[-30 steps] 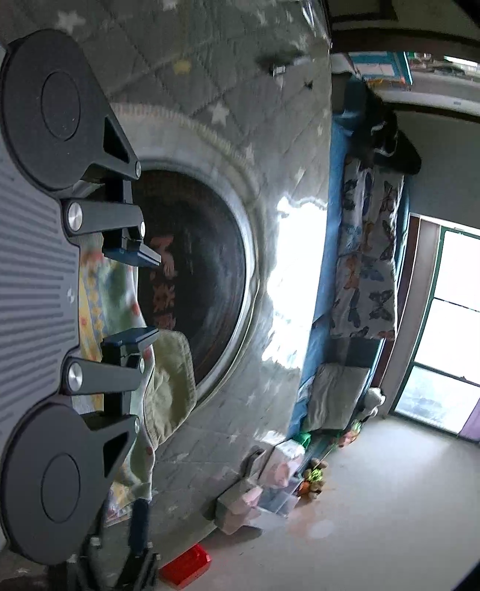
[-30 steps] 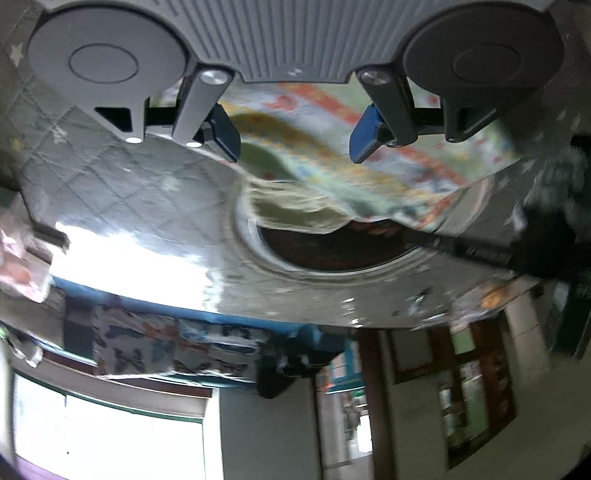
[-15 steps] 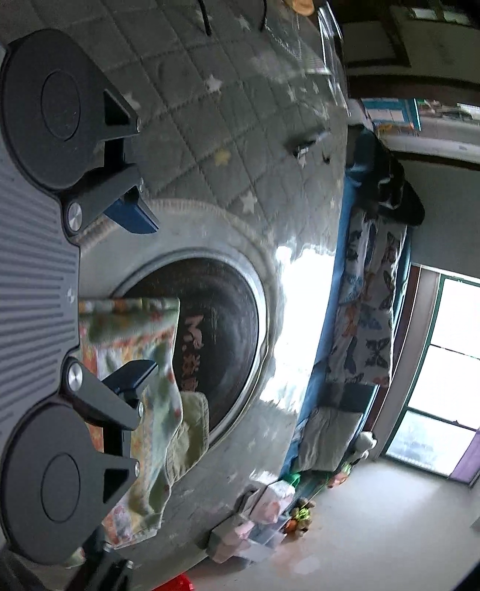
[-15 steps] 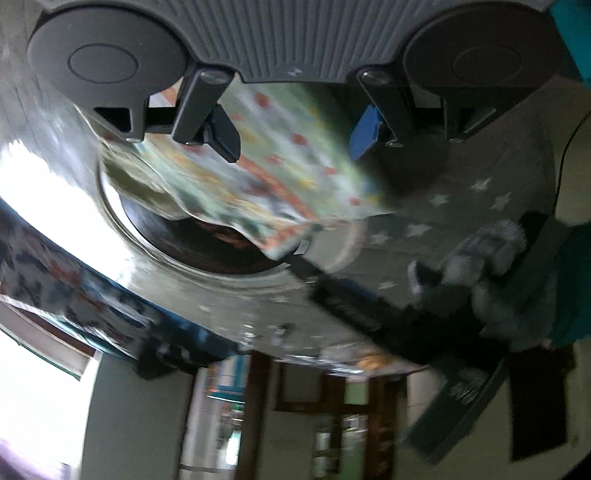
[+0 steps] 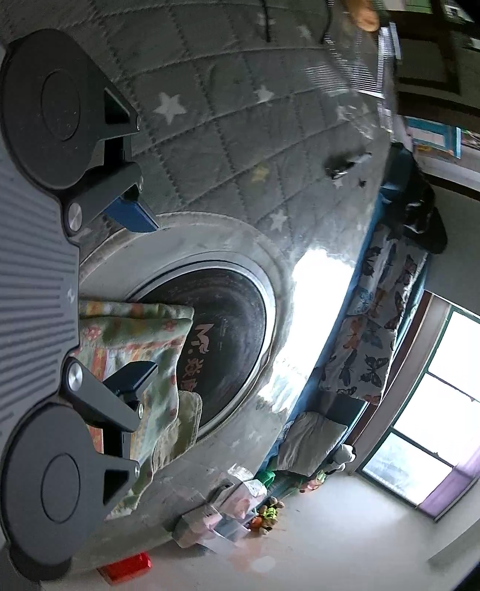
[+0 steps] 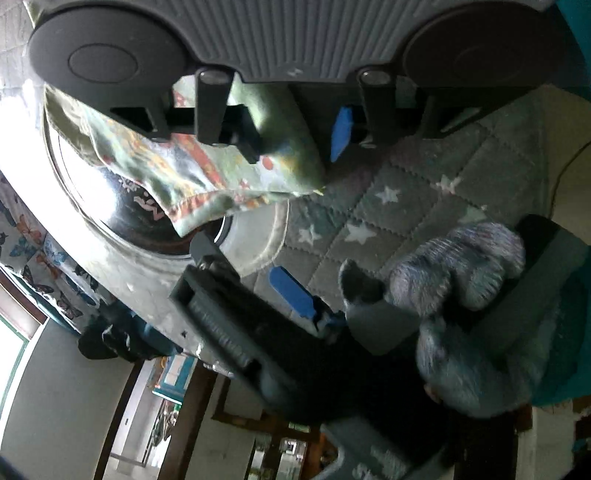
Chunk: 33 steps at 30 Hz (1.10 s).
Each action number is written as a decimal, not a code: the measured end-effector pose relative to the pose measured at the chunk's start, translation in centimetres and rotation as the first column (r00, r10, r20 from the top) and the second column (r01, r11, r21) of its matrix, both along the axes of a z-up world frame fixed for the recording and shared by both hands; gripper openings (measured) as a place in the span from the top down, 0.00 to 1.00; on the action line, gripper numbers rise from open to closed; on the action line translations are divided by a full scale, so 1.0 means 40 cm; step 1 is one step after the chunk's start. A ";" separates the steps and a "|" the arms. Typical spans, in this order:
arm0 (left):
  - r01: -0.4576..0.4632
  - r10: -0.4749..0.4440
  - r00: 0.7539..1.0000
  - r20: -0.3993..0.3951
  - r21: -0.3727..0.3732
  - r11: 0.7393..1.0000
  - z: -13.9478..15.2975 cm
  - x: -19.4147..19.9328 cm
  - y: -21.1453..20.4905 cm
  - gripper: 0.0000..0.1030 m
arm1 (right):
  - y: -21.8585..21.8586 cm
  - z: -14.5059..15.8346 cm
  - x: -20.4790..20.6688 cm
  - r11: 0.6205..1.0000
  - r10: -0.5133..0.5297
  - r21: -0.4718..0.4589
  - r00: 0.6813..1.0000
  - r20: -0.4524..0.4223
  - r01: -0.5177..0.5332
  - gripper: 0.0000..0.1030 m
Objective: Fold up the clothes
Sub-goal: 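Grasp the folded cloth edge with the left gripper and lift it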
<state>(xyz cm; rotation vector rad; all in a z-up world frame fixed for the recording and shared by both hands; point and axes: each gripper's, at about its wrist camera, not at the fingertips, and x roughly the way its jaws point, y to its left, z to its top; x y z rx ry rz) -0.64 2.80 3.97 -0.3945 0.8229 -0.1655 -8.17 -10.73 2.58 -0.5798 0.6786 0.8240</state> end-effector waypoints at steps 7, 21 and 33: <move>-0.019 0.011 0.998 -0.063 -0.127 0.992 -0.025 0.008 0.003 0.23 | -0.051 0.044 0.022 0.990 -0.068 0.121 0.997 -0.045 0.073 0.90; -0.066 0.006 0.983 -0.181 -0.325 0.943 -0.064 0.036 -0.023 0.38 | -0.142 0.093 0.011 0.964 -0.104 0.241 0.993 -0.053 0.114 0.92; -0.066 -0.006 0.977 -0.215 -0.323 0.944 -0.092 0.046 -0.036 0.84 | -0.165 0.093 0.010 0.959 -0.115 0.252 0.991 -0.072 0.129 0.80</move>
